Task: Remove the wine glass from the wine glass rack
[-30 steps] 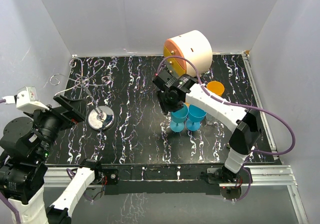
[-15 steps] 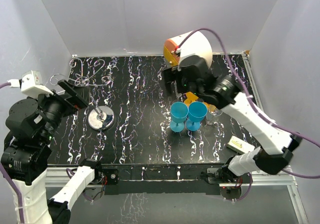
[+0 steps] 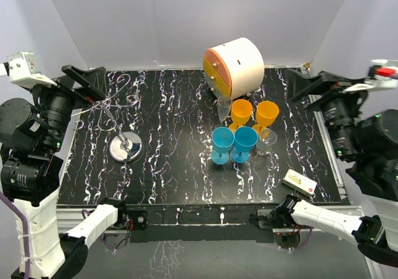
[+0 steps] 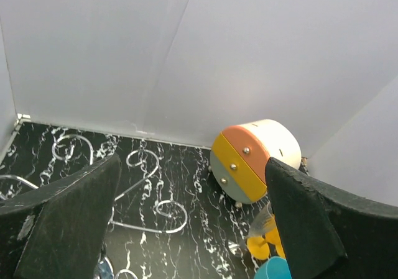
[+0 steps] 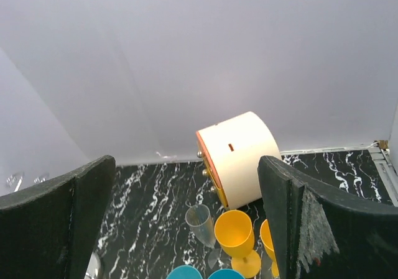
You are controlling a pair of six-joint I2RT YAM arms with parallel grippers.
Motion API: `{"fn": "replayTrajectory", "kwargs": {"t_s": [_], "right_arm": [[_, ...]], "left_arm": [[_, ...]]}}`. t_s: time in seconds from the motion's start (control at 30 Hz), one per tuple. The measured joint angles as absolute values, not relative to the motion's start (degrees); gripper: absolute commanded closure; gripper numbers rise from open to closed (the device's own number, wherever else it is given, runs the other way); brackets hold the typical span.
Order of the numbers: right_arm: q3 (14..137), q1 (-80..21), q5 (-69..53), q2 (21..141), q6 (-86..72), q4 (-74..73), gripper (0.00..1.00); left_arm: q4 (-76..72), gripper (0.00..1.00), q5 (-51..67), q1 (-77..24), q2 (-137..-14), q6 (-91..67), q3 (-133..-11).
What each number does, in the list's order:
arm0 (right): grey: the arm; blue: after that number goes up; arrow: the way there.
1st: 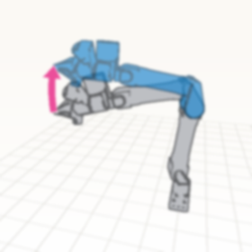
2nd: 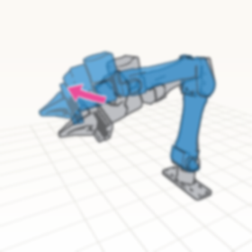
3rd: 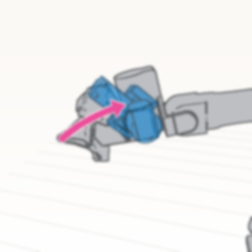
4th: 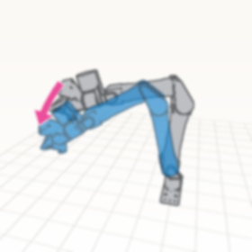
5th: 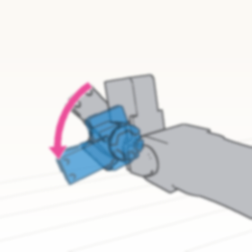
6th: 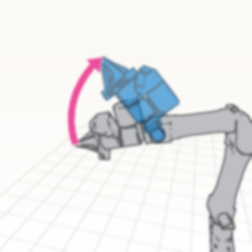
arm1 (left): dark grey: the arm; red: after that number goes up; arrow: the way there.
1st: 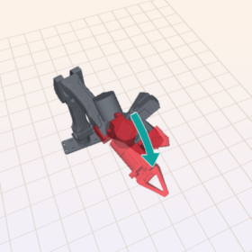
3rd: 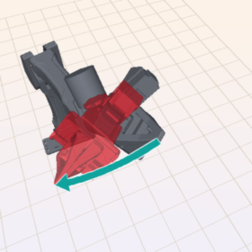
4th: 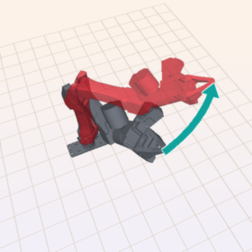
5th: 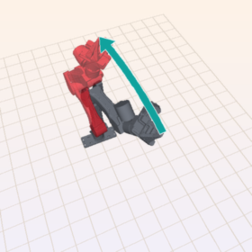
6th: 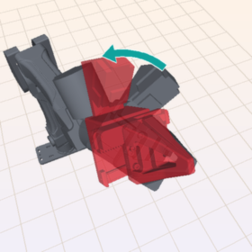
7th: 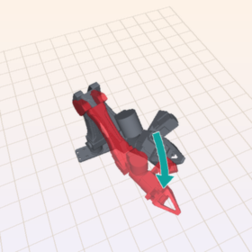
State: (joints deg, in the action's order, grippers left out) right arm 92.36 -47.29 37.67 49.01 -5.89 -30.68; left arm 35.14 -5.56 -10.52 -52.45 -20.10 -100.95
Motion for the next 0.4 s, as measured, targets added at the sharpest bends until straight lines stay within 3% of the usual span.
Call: {"fn": "replayTrajectory", "kwargs": {"t_s": [0.4], "right_arm": [[94.19, -47.29, 43.48, 47.24, -7.2, -34.09, 0.04]], "left_arm": [[31.29, 0.01, -7.16, -10.52, -52.86, -16.8, -101.38]]}}
